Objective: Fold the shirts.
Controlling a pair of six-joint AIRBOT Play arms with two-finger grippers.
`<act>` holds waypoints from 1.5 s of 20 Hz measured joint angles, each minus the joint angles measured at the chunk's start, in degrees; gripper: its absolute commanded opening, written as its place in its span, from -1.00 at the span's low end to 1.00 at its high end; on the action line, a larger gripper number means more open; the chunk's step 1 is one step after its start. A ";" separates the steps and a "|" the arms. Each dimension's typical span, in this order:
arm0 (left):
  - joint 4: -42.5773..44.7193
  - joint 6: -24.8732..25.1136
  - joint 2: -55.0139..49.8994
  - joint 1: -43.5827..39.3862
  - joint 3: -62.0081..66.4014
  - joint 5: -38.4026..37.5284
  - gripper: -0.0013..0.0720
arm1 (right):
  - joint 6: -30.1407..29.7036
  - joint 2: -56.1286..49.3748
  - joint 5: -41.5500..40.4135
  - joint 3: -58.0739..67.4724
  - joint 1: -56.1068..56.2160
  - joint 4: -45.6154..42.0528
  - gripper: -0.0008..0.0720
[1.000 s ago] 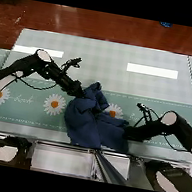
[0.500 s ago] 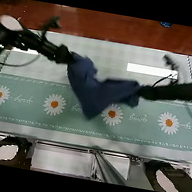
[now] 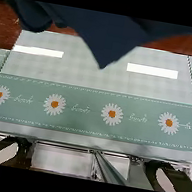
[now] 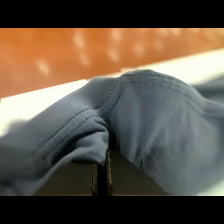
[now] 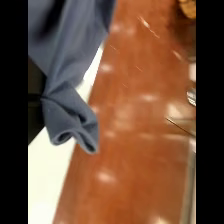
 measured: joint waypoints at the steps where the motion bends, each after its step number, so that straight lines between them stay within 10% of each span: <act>1: 1.77 -0.59 2.36 0.20 0.50 -0.04 -0.89 | 0.76 1.64 0.79 1.44 -0.07 -1.97 -0.91; 10: 9.77 -4.39 21.05 0.55 -8.90 -11.02 -0.89 | 5.49 11.06 16.94 2.54 -0.28 -9.07 -0.91; 16: 10.73 -5.81 28.76 0.55 -35.30 -11.87 -0.89 | 9.03 18.99 21.46 -22.69 -0.28 -9.55 -0.91; 28: 3.65 2.05 -0.15 -1.40 -58.77 13.60 -0.87 | 9.33 1.11 -12.02 -66.25 -0.28 -9.09 -0.91; 29: 2.01 2.75 -3.37 -1.46 -58.05 14.56 -0.56 | 8.92 -2.49 -14.21 -66.16 -0.28 -8.09 -0.90; 30: 0.48 3.28 -6.34 -1.53 -57.29 14.78 0.36 | 8.41 -6.34 -16.02 -65.66 -0.28 -6.84 -0.86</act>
